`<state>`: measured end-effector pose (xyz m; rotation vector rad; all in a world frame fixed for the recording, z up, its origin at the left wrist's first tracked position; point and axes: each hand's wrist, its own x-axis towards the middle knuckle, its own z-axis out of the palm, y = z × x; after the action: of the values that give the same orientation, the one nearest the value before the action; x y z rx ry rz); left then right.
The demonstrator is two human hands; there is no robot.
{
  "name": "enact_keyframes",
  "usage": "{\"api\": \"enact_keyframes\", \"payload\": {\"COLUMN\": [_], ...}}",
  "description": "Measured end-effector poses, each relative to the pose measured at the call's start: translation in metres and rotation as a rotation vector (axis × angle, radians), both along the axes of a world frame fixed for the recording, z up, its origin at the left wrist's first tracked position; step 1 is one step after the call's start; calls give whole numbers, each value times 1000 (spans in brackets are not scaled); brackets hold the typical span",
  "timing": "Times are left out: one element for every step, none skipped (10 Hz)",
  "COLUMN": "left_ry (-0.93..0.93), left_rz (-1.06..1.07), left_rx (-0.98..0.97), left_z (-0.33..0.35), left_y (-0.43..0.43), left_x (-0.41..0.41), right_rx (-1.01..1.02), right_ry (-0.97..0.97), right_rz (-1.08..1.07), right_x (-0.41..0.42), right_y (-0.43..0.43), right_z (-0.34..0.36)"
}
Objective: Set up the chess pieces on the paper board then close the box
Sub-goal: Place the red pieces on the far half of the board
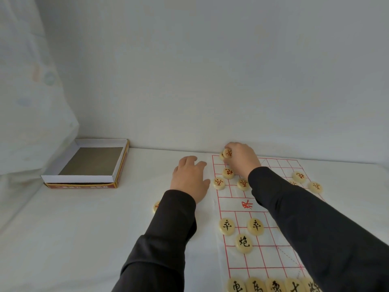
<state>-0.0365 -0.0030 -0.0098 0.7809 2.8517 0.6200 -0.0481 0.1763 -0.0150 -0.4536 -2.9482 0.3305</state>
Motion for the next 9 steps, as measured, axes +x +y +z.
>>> {"api": "enact_keyframes", "payload": {"left_ry": [-6, -17, -9, -4, -14, -20, -16, -19, -21], "left_rz": [6, 17, 24, 27, 44, 51, 58, 61, 63], "left_rx": [-10, -17, -5, 0, -4, -2, 1, 4, 5], "left_z": [-1, -3, -1, 0, -2, -4, -3, -3, -3], "left_y": [-2, -4, -7, -9, -12, -15, -16, -17, -16], "left_x": [-2, -3, -5, -6, -9, -11, -13, -14, -14], "right_rx": [-20, -15, -8, 59, 101, 145, 204, 250, 248], "right_ry": [66, 116, 98, 41, 16, -12, -53, -59, -54], "right_rz": [-18, -7, 45, 125, 149, 143, 135, 147, 140], "right_x": [4, 6, 4, -5, -15, -20, -21, -20, -19], "right_y": [2, 3, -4, -17, -26, -27, -26, -25, -27], "right_z": [9, 20, 23, 16, 10, 6, 6, 7, 7]}}
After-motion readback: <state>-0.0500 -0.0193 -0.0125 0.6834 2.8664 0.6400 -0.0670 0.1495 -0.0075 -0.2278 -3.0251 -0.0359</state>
